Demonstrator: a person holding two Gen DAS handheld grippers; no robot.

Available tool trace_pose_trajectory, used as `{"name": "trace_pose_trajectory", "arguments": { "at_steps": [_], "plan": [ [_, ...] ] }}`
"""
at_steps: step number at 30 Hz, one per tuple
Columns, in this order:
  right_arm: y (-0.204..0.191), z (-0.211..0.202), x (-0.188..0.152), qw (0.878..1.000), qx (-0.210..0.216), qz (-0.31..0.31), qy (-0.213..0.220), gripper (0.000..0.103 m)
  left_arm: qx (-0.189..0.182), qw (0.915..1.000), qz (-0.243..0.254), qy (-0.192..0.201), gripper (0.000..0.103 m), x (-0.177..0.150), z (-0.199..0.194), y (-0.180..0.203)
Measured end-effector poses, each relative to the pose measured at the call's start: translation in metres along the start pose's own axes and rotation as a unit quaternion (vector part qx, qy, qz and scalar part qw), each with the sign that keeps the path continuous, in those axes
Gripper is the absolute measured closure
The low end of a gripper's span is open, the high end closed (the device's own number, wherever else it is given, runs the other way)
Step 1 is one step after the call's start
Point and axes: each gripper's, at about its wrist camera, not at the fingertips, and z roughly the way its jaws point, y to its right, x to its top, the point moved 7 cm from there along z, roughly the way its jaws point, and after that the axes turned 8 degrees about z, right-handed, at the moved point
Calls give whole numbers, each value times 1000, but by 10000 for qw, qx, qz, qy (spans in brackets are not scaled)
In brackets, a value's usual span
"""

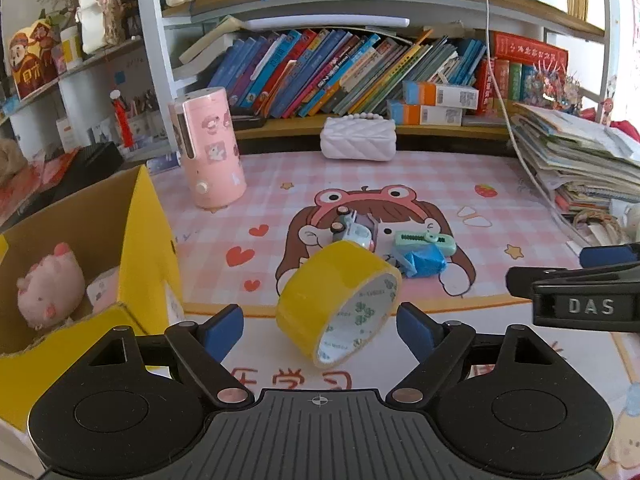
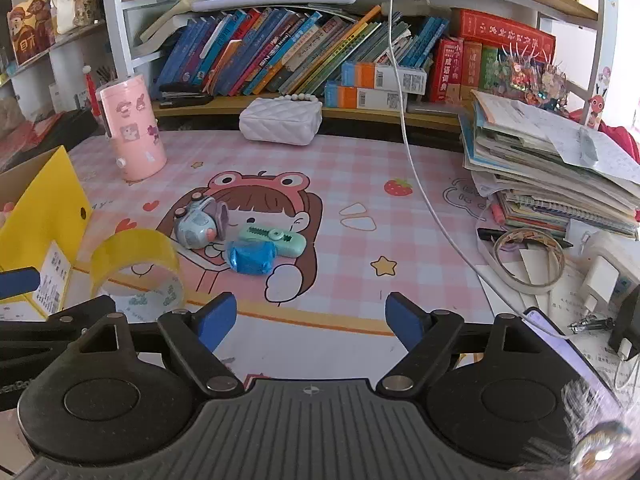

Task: Organize objects
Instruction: 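Move the left tool to the yellow tape while the right tool approaches the blue pouch, then grasp the yellow tape with the left tool while the right tool grasps the blue pouch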

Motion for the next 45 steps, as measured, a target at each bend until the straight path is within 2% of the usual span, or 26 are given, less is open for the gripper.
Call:
{"name": "trace_pose_trajectory", "arguments": {
  "at_steps": [3, 8, 14, 16, 20, 23, 24, 29, 37, 44, 45],
  "plan": [
    [4, 7, 2, 10000, 20, 0, -56, 22, 123, 9997, 117, -194, 20, 2, 17, 0],
    [4, 20, 3, 9998, 70, -47, -192, 22, 136, 9988, 12, -480, 31, 1, 45, -4],
    [-1, 35, 6, 9991, 208, -176, -328, 21, 136, 9976, 103, -665, 55, -2, 64, 2],
    [-2, 38, 6, 9988, 228, -202, -374, 20, 172, 9975, 103, -682, 71, -3, 67, 0],
    [-5, 46, 6, 9984, 263, -219, -441, 20, 69, 9971, 162, -740, 73, -6, 66, 1],
    [-7, 52, 7, 9983, 302, -166, -462, 20, 4, 9968, 194, -777, 82, -10, 59, 1],
    [-7, 55, 7, 9983, 312, -144, -473, 20, -39, 9965, 160, -822, 93, -12, 57, 0],
    [-16, 70, 9, 9976, 422, -105, -547, 20, -265, 9942, 107, -1039, 97, -26, 44, 1],
    [-42, 105, 8, 9955, 610, -299, -663, 23, -275, 9916, -613, -1107, 97, -35, 24, -21],
    [-51, 128, 11, 9959, 547, -384, -614, 34, -191, 9918, -720, -1041, 97, -40, 13, -29],
    [-52, 129, 12, 9960, 562, -372, -589, 40, -186, 9919, -720, -1031, 97, -40, 12, -29]
  ]
}}
